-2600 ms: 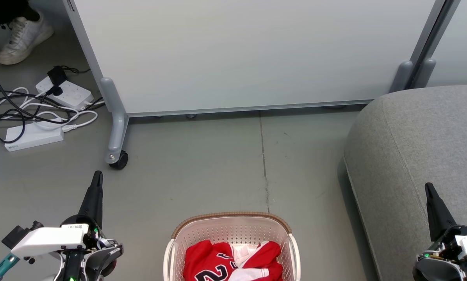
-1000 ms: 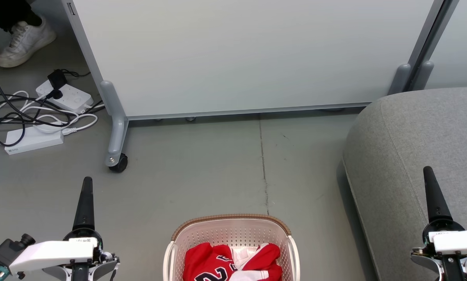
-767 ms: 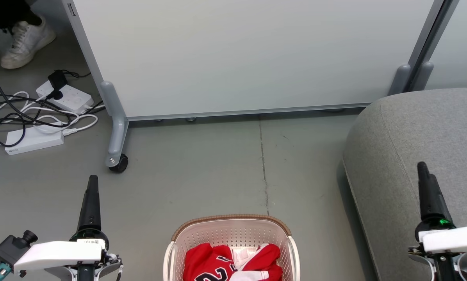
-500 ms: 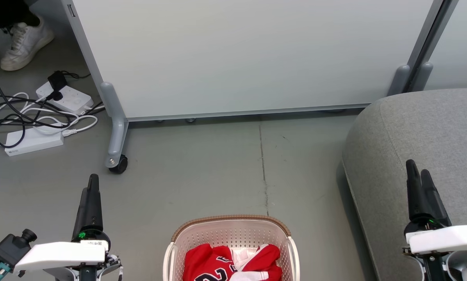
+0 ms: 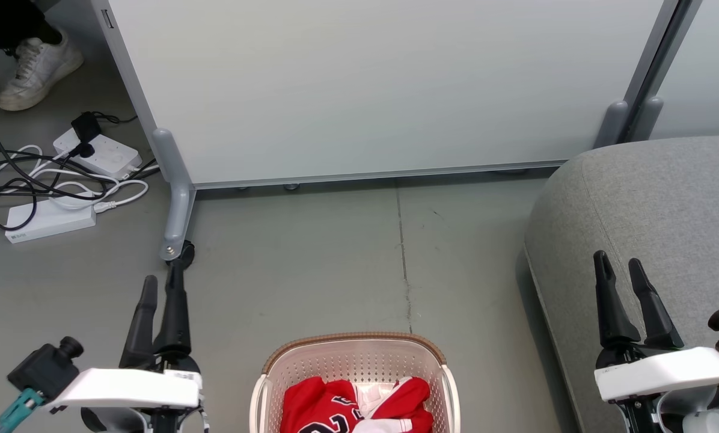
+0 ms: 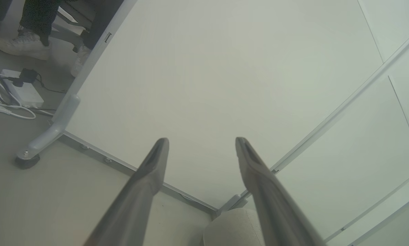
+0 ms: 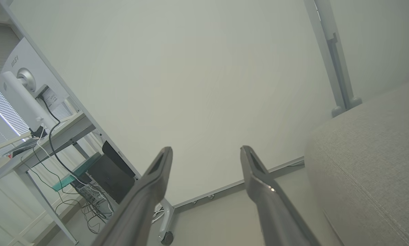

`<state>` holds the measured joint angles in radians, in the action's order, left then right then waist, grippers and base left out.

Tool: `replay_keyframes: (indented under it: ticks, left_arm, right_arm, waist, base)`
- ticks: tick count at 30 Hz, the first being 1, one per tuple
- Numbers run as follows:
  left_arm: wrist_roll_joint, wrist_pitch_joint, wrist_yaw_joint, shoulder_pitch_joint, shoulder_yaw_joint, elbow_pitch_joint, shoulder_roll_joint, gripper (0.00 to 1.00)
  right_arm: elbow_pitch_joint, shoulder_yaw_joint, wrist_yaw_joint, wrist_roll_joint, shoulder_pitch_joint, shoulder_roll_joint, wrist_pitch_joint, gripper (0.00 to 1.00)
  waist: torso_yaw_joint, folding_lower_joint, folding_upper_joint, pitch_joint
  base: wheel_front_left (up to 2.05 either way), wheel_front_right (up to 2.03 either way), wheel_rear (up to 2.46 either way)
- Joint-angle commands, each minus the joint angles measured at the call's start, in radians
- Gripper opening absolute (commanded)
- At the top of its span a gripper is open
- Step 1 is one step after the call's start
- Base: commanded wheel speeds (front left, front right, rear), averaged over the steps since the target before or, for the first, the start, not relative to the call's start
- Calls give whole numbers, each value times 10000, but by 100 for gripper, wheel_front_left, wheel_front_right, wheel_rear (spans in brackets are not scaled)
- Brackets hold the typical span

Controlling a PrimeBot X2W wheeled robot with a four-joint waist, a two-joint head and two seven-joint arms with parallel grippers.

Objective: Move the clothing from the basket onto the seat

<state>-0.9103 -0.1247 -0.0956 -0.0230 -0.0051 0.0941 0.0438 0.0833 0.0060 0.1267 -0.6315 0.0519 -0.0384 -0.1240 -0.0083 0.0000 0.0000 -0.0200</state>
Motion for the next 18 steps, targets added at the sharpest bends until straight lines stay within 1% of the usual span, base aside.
replay_keyframes:
  ticks: [1,3,4,6,11,12,15,16,18]
  left_arm:
    - [423,-103,85,25,-129,-194,54,100]
    - [988,-180,240,43,-391,-238,56,100]
    - [988,-180,240,43,-391,-238,56,100]
    - [1412,-227,372,76,-581,-179,58,100]
    - [2575,-358,637,76,-1122,87,60,100]
    - [2975,-410,720,67,-1320,142,62,100]
    - [3449,-480,862,62,-1571,197,65,100]
    - [3846,-531,986,38,-1710,175,65,100]
    - [4180,-578,1166,35,-1826,124,67,100]
  right_arm:
    - [-129,-1,49,353,187,-95,-107,100]
    - [-161,29,50,726,226,-98,-189,100]
    - [-161,29,50,726,226,-98,-189,100]
    - [-159,60,51,1020,245,-100,-245,100]
    - [-73,82,51,1626,262,-107,-380,100]
    - [-77,83,50,1859,284,-108,-425,100]
    - [-6,31,50,2129,242,-113,-502,100]
    - [94,167,51,2433,223,-111,-549,100]
    - [168,319,51,2694,234,-115,-593,100]
  waist:
    - [-9,0,0,9]
    - [-26,0,0,30]
    - [-26,0,0,30]
    - [-44,0,0,38]
    - [-89,0,0,55]
    - [-100,0,0,63]
    - [-119,0,0,68]
    - [-126,0,0,72]
    - [-131,0,0,78]
  base:
    - [0,0,0]
    - [0,0,0]
    - [0,0,0]
    - [0,0,0]
    - [0,0,0]
    - [0,0,0]
    - [0,0,0]
    - [0,0,0]
    - [0,0,0]
